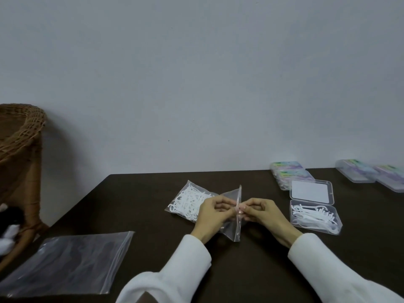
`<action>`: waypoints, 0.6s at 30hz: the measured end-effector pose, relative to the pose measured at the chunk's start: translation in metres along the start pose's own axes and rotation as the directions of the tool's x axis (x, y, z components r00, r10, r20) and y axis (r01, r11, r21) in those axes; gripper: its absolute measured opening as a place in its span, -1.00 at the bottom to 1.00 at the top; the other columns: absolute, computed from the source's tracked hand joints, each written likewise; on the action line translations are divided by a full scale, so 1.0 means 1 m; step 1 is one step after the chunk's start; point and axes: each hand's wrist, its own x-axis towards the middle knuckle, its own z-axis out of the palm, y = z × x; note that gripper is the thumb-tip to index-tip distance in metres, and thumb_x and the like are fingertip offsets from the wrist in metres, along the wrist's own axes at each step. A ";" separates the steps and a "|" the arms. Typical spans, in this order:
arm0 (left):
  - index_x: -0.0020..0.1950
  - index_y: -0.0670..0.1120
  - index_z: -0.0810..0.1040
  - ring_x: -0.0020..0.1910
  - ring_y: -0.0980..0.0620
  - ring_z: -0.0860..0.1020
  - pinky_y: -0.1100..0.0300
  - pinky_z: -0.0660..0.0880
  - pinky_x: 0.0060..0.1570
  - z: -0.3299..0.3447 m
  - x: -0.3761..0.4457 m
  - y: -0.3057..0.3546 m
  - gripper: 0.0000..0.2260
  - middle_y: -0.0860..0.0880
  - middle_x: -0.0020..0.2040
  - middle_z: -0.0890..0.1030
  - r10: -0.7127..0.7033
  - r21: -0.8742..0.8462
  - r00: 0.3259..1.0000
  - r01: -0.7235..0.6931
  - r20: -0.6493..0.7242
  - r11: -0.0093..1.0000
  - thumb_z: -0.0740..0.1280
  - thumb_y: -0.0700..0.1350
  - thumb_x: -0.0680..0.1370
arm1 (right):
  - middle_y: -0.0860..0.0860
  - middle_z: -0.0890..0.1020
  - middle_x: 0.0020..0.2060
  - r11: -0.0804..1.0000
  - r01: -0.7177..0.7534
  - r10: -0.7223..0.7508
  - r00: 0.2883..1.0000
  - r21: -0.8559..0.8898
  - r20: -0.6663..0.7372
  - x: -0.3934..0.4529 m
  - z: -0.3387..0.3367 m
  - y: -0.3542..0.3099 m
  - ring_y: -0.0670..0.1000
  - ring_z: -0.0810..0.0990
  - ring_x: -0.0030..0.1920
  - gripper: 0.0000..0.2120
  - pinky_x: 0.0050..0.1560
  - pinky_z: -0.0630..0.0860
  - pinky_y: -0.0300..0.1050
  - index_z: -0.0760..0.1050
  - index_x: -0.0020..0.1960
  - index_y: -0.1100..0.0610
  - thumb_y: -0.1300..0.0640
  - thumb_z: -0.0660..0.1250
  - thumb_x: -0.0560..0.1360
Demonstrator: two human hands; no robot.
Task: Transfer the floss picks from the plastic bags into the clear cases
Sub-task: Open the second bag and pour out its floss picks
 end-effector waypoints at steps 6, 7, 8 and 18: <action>-0.16 -0.10 0.61 -0.26 0.16 0.57 0.36 0.52 -0.23 0.007 -0.009 0.007 -0.95 0.01 -0.28 0.62 0.166 0.270 0.983 -0.137 -0.084 0.953 0.45 -0.17 0.43 | 0.06 0.63 -0.30 0.983 0.057 -0.057 0.998 -0.176 0.004 0.001 0.004 0.004 -0.11 0.61 -0.32 -0.91 -0.26 0.52 -0.32 0.54 -0.12 0.22 0.28 0.27 0.52; -0.20 -0.08 0.58 -0.28 0.16 0.54 0.36 0.48 -0.26 0.009 -0.011 0.009 -0.93 0.02 -0.30 0.59 0.219 0.372 0.973 -0.176 -0.077 0.911 0.42 -0.12 0.44 | 0.02 0.62 -0.32 0.972 0.080 -0.081 0.997 -0.222 0.004 0.000 0.006 0.004 -0.12 0.60 -0.32 -0.89 -0.25 0.50 -0.32 0.51 -0.14 0.19 0.27 0.24 0.54; -0.22 -0.07 0.53 -0.29 0.14 0.52 0.34 0.45 -0.28 0.011 -0.012 0.009 -0.88 0.03 -0.31 0.56 0.267 0.490 0.962 -0.205 -0.059 0.847 0.38 -0.07 0.47 | -0.02 0.60 -0.32 0.957 0.105 -0.108 0.994 -0.269 0.004 -0.001 0.009 0.004 -0.15 0.58 -0.32 -0.87 -0.25 0.49 -0.33 0.49 -0.14 0.18 0.25 0.21 0.56; -0.18 -0.06 0.37 -0.25 0.04 0.49 0.10 0.46 -0.17 0.019 -0.014 0.009 -0.75 -0.02 -0.24 0.52 0.277 0.586 0.960 -0.206 -0.033 0.783 0.07 -0.02 0.65 | 0.03 0.56 -0.36 0.883 0.230 -0.233 0.971 -0.409 0.044 -0.013 0.023 0.000 -0.10 0.52 -0.38 -0.69 -0.31 0.43 -0.32 0.52 -0.16 0.14 0.06 0.09 0.61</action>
